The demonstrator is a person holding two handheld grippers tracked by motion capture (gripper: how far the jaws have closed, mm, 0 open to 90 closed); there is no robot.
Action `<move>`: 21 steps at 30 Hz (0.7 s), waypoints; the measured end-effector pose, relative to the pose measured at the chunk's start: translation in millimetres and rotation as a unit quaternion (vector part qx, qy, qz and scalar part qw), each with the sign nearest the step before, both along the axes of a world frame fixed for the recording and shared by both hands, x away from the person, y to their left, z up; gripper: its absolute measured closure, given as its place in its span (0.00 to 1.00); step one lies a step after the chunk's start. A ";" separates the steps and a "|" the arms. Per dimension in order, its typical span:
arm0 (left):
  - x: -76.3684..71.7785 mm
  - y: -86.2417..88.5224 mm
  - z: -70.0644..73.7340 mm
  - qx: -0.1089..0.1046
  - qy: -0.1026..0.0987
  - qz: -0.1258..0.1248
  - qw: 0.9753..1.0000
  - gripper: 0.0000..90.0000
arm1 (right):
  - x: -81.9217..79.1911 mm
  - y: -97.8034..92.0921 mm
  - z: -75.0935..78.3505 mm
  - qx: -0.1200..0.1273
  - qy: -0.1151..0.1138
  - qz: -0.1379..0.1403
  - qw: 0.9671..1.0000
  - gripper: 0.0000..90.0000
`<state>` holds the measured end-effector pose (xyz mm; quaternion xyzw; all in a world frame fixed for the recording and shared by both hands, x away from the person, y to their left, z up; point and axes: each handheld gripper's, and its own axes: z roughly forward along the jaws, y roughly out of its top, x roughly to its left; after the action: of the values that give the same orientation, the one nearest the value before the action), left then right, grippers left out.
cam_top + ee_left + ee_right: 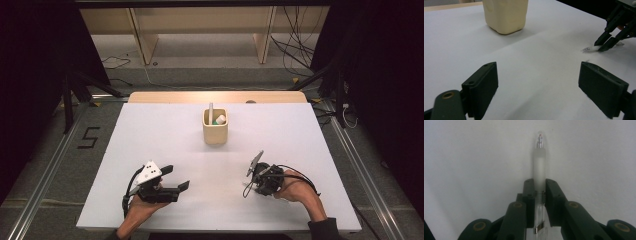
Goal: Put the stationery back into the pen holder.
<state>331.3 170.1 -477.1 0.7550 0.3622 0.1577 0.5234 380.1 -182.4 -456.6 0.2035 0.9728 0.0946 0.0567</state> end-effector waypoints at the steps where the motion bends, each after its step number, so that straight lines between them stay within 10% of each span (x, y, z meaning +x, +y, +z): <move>1: 0.0 0.0 0.0 0.000 0.000 0.000 1.000 0.18 | 0.1 -0.2 0.6 0.001 0.000 0.000 1.000 0.88; 11: -0.2 -0.2 0.0 0.001 0.000 0.000 1.000 0.18 | -1.0 -7.3 18.8 0.053 -0.040 -0.017 0.998 0.89; 21: -0.2 -0.1 0.0 0.001 -0.001 0.001 1.000 0.18 | 1.9 -15.7 36.5 0.161 -0.104 -0.064 0.979 0.88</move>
<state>331.1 170.1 -477.0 0.7554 0.3622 0.1590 0.5224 382.0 -198.0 -420.1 0.2612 0.9184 0.2669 0.1305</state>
